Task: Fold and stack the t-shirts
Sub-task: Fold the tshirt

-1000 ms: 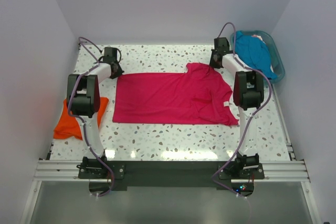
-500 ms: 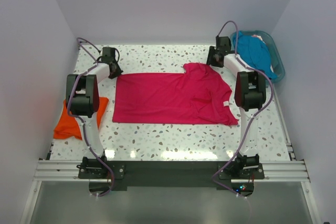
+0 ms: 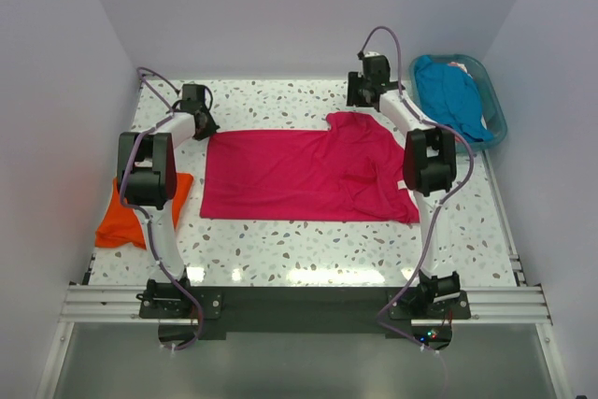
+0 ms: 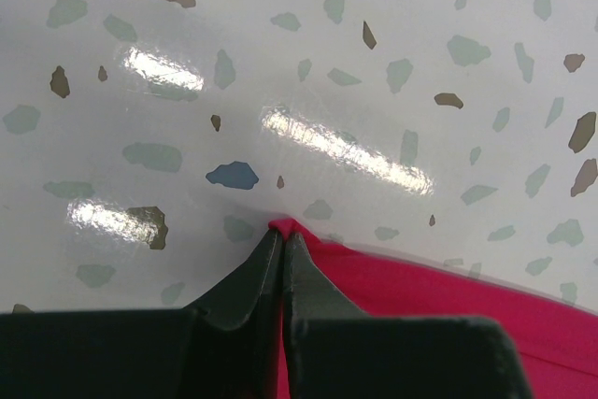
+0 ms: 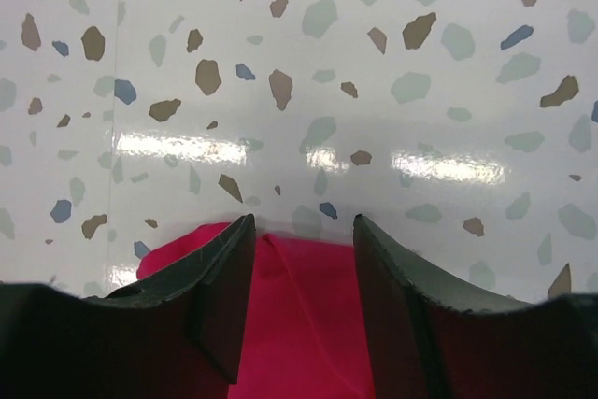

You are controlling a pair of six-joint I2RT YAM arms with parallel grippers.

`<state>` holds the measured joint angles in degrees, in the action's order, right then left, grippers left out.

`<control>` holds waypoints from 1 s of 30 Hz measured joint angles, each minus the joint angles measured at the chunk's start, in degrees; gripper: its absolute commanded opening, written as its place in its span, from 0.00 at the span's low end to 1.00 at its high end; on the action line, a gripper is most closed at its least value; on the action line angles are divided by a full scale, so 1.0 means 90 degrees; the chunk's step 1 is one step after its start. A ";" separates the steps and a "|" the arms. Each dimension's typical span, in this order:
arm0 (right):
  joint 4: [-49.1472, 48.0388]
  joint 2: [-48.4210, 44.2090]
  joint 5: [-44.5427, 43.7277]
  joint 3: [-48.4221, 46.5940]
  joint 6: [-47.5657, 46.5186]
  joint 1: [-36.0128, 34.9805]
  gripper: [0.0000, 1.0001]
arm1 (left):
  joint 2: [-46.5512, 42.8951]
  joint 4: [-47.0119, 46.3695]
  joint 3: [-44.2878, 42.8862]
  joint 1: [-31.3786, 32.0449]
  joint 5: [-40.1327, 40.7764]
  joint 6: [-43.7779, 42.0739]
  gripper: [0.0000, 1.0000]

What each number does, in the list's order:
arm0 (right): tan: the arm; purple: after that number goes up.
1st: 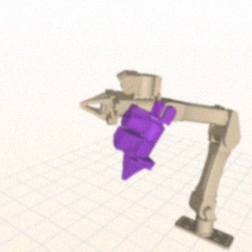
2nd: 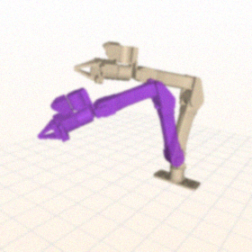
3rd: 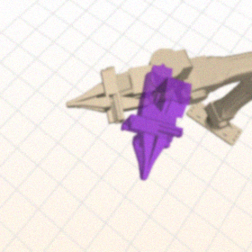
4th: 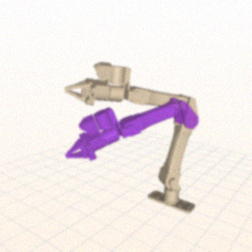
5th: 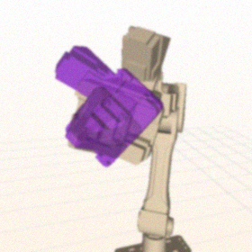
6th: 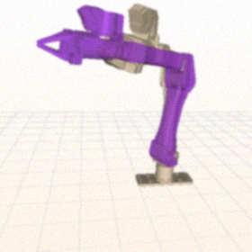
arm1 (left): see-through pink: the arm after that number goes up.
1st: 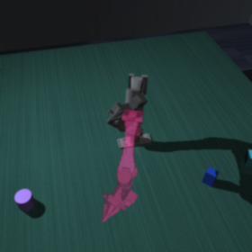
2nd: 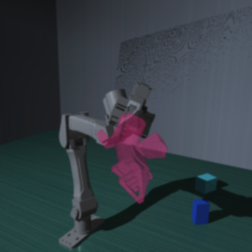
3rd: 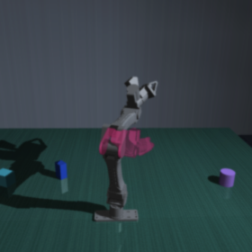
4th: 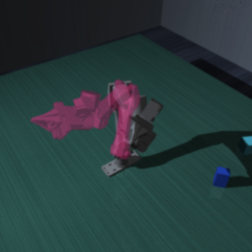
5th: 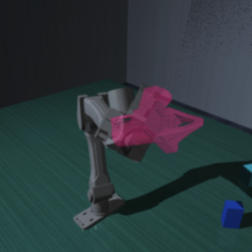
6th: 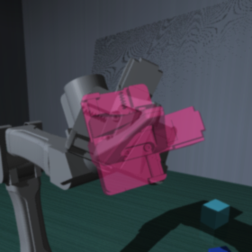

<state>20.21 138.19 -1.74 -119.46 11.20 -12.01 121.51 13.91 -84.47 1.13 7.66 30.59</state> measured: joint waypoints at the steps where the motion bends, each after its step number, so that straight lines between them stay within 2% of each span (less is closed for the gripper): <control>1: 0.0036 0.0058 -0.0005 -0.0017 -0.0017 -0.0024 0.49 | 0.0000 0.0000 0.0000 0.0000 0.0000 0.0000 0.00; 7: 0.0369 0.0425 -0.0046 -0.0092 -0.0046 -0.0070 0.44 | 0.0000 0.0000 0.0000 0.0000 -0.0002 -0.0012 0.00; 11: 0.0408 0.0444 -0.0175 -0.0141 -0.0095 -0.0078 0.30 | 0.0000 0.0000 0.0000 0.0000 -0.0007 -0.0024 0.00; 12: 0.0440 0.0444 -0.0202 -0.0141 -0.0095 -0.0078 0.23 | 0.0000 0.0000 0.0000 0.0000 -0.0010 -0.0022 0.00; 14: 0.0471 0.0444 -0.0248 -0.0138 -0.0097 -0.0078 0.17 | 0.0000 0.0000 0.0000 0.0000 -0.0015 -0.0022 0.00; 16: 0.0466 0.0444 -0.0279 -0.0129 -0.0100 -0.0078 0.06 | 0.0000 0.0000 0.0000 0.0000 -0.0015 -0.0024 0.00; 18: 0.0464 0.0444 -0.0323 -0.0124 -0.0068 -0.0078 0.01 | 0.0000 -0.0002 0.0000 0.0000 -0.0015 -0.0024 0.00; 25: 0.0141 0.0270 -0.0345 0.0216 0.0075 -0.0075 0.00 | 0.0000 -0.0017 0.0000 -0.0010 -0.0027 -0.0022 0.00; 30: -0.0153 -0.0342 -0.0296 0.0780 0.0253 -0.0041 0.00 | -0.0027 -0.0141 0.0061 -0.0046 -0.0136 -0.0022 0.00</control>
<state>18.83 135.11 -4.40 -112.44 13.47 -12.38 121.27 12.64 -83.92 0.71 6.44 30.39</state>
